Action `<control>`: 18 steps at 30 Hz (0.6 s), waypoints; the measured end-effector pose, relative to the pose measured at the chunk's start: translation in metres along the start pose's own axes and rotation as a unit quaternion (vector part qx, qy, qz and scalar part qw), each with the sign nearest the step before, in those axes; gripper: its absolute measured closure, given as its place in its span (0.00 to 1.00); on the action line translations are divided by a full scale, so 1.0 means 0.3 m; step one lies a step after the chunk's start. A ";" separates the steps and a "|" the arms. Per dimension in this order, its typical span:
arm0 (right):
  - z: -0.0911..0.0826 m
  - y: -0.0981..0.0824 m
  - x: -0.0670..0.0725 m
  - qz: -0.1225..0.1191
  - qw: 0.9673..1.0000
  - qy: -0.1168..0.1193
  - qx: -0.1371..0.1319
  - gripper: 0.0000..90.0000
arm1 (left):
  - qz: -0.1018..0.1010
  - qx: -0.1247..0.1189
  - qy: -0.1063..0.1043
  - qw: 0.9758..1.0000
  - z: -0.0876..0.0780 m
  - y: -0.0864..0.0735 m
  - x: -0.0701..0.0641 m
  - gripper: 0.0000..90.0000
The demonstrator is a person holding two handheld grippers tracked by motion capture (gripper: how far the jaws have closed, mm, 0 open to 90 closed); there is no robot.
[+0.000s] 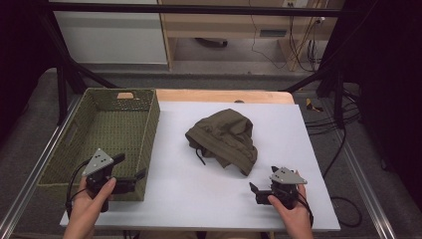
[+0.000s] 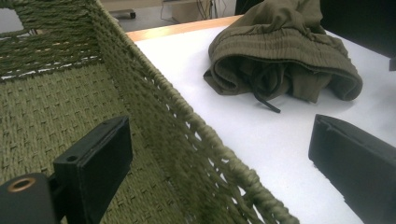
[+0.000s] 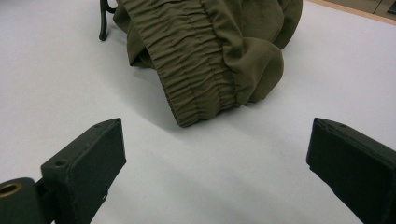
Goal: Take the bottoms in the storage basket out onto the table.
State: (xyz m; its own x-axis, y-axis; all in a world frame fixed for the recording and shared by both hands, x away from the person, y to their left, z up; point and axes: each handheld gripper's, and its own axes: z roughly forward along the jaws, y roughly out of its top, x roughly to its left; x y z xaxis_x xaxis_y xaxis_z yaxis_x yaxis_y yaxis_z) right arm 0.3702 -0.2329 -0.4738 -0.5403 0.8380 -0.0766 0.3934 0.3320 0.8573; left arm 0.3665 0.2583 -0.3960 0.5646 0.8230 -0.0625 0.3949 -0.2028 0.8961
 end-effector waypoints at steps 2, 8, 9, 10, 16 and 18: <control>0.001 0.000 0.000 -0.002 1.000 0.002 0.000 0.06 | 0.000 -0.001 0.002 1.000 -0.007 -0.005 0.003 0.07; -0.002 0.002 0.002 -0.002 1.000 0.002 -0.002 0.06 | -0.003 -0.011 -0.001 1.000 -0.032 -0.022 0.021 0.07; -0.002 0.002 0.002 -0.001 1.000 0.003 -0.002 0.06 | -0.003 -0.015 -0.004 1.000 -0.036 -0.025 0.024 0.07; -0.001 0.002 0.002 -0.003 1.000 0.001 -0.001 0.06 | -0.003 -0.017 -0.005 1.000 -0.037 -0.025 0.025 0.07; 0.000 0.001 0.002 -0.002 1.000 0.001 0.000 0.06 | 0.005 -0.019 -0.015 1.000 -0.041 -0.027 0.030 0.08; 0.001 0.001 0.001 -0.001 1.000 0.000 0.001 0.06 | 0.009 -0.019 -0.015 1.000 -0.037 -0.027 0.029 0.08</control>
State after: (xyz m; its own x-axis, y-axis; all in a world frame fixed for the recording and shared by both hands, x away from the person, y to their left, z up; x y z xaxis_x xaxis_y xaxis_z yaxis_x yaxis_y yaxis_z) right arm 0.3704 -0.2324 -0.4738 -0.5419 0.8368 -0.0781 0.3933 0.3346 0.8564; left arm 0.3601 0.2731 -0.3987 0.5926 0.8034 -0.0585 0.3573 -0.1971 0.9130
